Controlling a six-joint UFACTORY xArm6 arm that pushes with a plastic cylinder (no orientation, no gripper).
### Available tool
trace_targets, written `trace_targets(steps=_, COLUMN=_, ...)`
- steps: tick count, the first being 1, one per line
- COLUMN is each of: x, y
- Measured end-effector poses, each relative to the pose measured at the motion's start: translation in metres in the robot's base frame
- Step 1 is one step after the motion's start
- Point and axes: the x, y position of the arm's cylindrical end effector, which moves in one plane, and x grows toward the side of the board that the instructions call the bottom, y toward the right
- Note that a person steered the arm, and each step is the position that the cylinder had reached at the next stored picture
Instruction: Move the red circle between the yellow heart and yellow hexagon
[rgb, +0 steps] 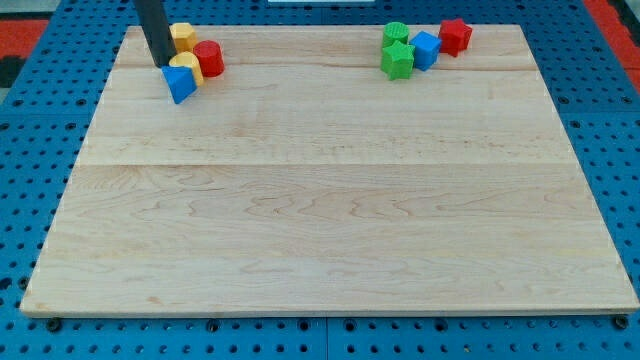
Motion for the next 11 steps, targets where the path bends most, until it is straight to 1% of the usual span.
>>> trace_targets(steps=1, x=0.003, y=-0.002)
trace_targets(steps=2, x=0.029, y=-0.036)
trace_targets(steps=3, x=0.086, y=-0.021)
trace_targets(steps=4, x=0.107, y=0.064)
trace_targets(steps=5, x=0.058, y=0.101)
trace_targets(steps=6, x=0.013, y=0.09)
trace_targets(steps=7, x=-0.014, y=0.089)
trace_targets(steps=8, x=-0.019, y=0.063)
trace_targets(steps=9, x=-0.02, y=0.056)
trace_targets(steps=10, x=-0.022, y=0.083)
trace_targets(steps=11, x=-0.024, y=0.158)
